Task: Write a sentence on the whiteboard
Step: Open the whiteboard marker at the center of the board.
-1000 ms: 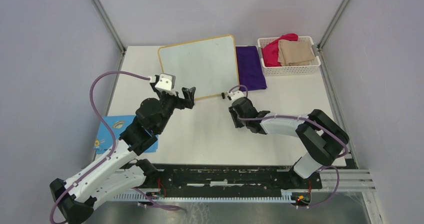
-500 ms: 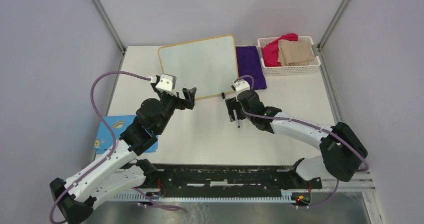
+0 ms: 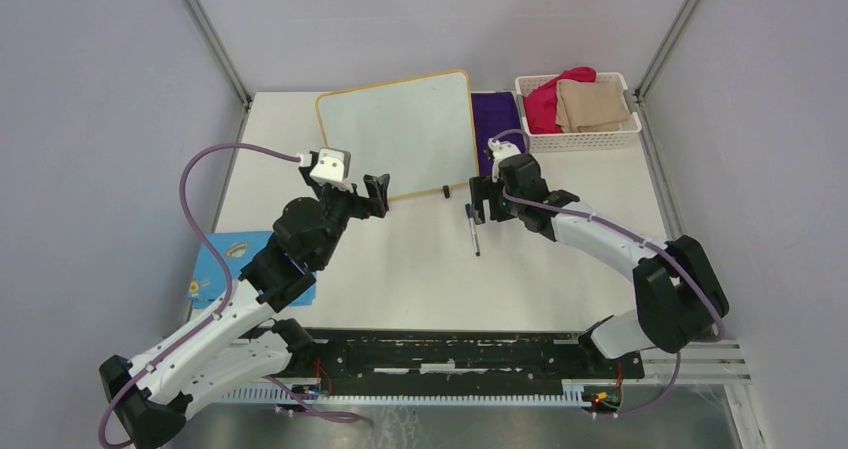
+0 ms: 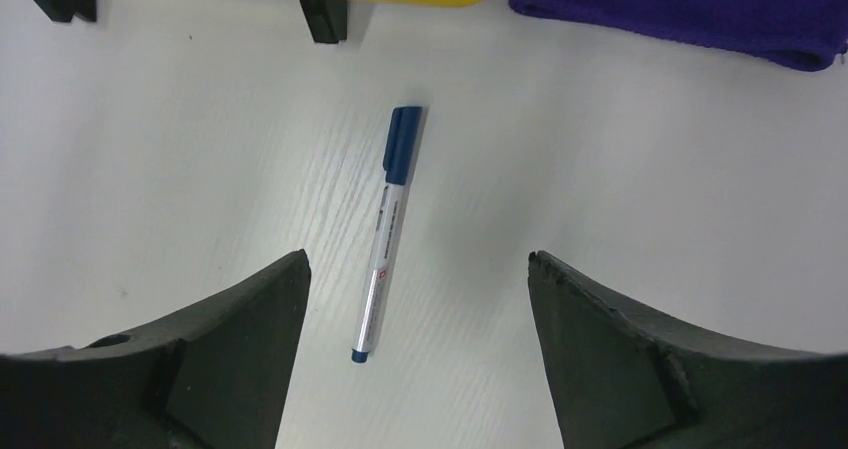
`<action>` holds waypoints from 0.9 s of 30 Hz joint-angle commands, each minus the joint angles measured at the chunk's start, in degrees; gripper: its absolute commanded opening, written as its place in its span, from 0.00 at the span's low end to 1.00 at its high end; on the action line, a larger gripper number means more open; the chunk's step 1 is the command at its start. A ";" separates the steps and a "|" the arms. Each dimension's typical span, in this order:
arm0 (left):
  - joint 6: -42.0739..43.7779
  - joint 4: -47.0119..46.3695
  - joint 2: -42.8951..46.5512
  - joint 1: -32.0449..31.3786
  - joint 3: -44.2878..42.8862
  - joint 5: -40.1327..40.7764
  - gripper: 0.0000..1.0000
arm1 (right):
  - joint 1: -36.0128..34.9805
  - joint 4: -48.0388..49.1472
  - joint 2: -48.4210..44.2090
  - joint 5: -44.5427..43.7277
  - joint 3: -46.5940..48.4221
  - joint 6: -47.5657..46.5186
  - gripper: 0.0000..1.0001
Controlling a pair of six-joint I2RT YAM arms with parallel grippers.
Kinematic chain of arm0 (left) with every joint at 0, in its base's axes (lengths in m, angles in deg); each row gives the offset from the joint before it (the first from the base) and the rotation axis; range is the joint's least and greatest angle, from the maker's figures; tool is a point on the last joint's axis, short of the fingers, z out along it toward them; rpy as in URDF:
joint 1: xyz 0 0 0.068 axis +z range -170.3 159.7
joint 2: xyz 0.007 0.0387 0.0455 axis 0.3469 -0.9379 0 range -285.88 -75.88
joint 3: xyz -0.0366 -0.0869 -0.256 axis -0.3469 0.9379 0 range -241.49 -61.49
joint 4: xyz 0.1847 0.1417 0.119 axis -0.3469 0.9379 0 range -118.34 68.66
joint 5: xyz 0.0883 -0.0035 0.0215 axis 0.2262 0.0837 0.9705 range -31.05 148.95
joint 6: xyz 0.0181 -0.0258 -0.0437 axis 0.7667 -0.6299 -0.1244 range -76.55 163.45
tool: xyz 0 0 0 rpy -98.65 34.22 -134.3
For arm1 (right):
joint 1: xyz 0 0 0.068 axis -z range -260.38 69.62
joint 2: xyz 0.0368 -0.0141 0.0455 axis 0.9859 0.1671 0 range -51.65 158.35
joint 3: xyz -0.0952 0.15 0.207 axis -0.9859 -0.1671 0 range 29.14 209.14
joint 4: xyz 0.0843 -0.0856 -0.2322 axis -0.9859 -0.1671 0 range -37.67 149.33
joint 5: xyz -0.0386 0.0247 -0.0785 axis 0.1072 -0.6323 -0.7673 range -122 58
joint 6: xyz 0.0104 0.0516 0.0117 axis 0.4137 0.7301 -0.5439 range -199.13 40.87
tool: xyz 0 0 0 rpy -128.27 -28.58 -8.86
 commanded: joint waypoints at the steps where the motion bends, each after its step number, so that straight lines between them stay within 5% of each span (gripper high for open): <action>1: -0.18 -2.97 -0.76 -0.22 -0.66 0.65 0.93 | -1.86 -4.49 3.19 -0.21 5.69 -6.30 0.83; 13: -0.25 -2.25 -1.08 -0.40 -1.00 -0.09 0.92 | -4.60 -9.02 13.88 -3.41 12.92 -8.37 0.61; 27: -0.19 -1.82 -1.41 -0.82 -1.33 -0.12 0.92 | -4.72 -9.46 18.94 -1.57 13.06 -7.86 0.50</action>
